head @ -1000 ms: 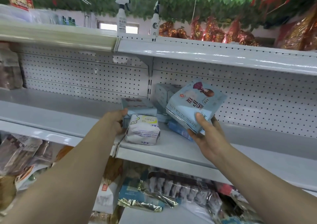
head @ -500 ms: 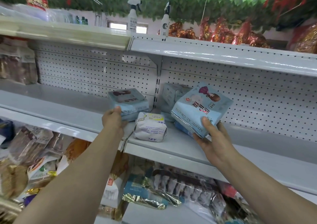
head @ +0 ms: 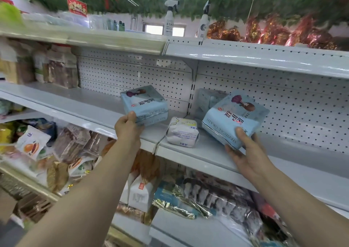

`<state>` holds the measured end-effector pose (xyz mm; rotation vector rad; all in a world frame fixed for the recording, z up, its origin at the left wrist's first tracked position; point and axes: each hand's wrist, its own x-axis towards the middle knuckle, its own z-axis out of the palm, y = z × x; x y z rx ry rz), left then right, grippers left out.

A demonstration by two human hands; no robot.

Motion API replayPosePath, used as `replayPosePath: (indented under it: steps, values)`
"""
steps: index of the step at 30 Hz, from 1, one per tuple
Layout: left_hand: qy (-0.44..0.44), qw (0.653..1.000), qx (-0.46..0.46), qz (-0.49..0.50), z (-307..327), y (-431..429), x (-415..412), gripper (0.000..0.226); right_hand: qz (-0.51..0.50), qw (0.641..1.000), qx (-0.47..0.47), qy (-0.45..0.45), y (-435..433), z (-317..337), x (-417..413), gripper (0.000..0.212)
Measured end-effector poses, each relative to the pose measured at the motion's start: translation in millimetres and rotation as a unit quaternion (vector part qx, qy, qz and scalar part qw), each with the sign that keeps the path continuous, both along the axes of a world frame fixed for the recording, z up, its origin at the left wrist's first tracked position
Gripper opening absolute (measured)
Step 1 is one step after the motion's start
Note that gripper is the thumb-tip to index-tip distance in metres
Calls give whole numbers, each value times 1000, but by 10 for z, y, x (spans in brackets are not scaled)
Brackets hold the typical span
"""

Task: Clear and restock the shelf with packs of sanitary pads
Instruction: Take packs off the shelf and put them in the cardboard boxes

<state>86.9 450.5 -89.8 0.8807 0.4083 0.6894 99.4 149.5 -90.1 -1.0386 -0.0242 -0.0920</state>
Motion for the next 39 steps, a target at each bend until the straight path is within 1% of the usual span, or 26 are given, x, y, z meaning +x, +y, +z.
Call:
replayPosePath:
  steps: [2,6,12,15,18,25,28,31,34,37,39]
  values:
    - [-12,1000,2,-6,15,-105,-134,16,3,1000,4,4,-34,4,-79,48]
    - [-21,999,31,-15,22,-423,-465,21,14,1000,25,7,-186,44,-282,53]
    - [-39,996,62,-50,66,-1210,-1100,20,10,1000,12,-1,-752,97,-751,53]
    - [-44,994,68,-68,14,-1693,-1375,17,2,1000,15,10,-1194,102,-1041,52]
    - [-49,992,62,-96,-61,-2250,-1608,15,-11,999,22,23,-1746,67,-1335,48]
    - [-45,975,64,-207,-264,-3751,-2140,17,-79,996,9,30,-3302,-88,-2181,36]
    - [-39,959,68,-273,-446,-4437,-2292,18,-119,992,5,43,-4011,-224,-2572,37]
    - [-28,938,52,-341,-661,-5143,-2380,24,-184,981,0,65,-4693,-362,-3003,40]
    - [-7,912,51,-407,-790,-5848,-2508,16,-255,964,5,78,-5333,-526,-3379,40]
    - [-2,883,54,-466,-863,-6500,-2613,18,-319,943,6,98,-5856,-645,-3742,22]
    - [-4,858,67,-508,-921,-6904,-2671,17,-366,923,28,115,-6137,-748,-3984,12]
